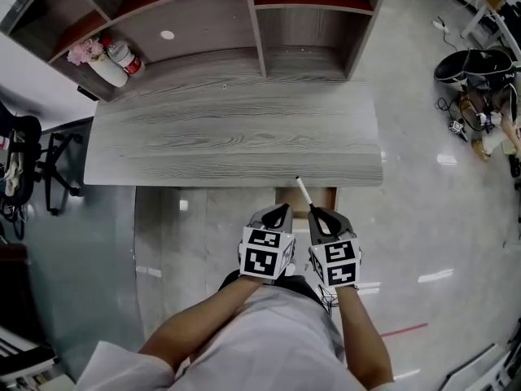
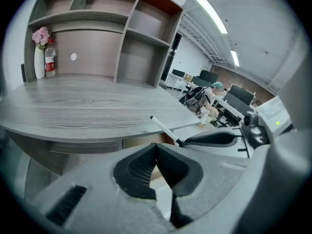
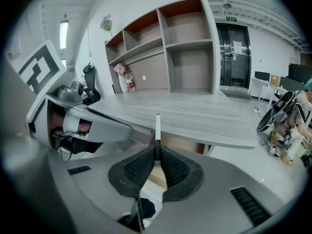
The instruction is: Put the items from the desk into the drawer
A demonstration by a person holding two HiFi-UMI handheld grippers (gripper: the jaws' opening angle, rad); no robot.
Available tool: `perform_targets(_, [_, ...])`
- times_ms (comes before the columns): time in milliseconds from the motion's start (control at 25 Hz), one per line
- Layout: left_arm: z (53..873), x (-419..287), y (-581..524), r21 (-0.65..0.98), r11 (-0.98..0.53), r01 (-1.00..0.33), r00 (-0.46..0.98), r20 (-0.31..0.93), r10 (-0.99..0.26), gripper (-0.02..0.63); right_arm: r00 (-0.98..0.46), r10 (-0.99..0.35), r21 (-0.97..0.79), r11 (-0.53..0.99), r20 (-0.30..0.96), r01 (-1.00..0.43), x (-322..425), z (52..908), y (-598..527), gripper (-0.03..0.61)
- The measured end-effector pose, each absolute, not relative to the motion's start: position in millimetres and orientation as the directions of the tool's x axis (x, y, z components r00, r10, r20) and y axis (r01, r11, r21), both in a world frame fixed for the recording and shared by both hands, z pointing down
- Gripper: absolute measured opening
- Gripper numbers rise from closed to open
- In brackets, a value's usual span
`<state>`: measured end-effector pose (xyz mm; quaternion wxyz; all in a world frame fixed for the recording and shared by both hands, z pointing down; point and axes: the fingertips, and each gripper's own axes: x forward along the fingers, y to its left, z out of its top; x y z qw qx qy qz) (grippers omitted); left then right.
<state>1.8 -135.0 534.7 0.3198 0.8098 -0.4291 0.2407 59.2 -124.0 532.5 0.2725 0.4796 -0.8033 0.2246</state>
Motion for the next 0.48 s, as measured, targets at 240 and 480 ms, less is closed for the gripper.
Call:
perform_targets(240, [540.2, -5.3, -119.1, 0.297, -0.441, -0.847, 0.514, 0.669, -0.536, 0.002, -0.389, -0.643, -0.106, 0.432, 0.66, -0.895, 54.0, 545.8, -99.4, 0.035])
perform_targets(480, [554.6, -16.0, -109.4, 0.299, -0.418, -0.858, 0.499, 0.68, -0.537, 0.002, -0.387, -0.611, -0.127, 0.424, 0.691, -0.897, 47.3, 572.4, -91.8, 0.035])
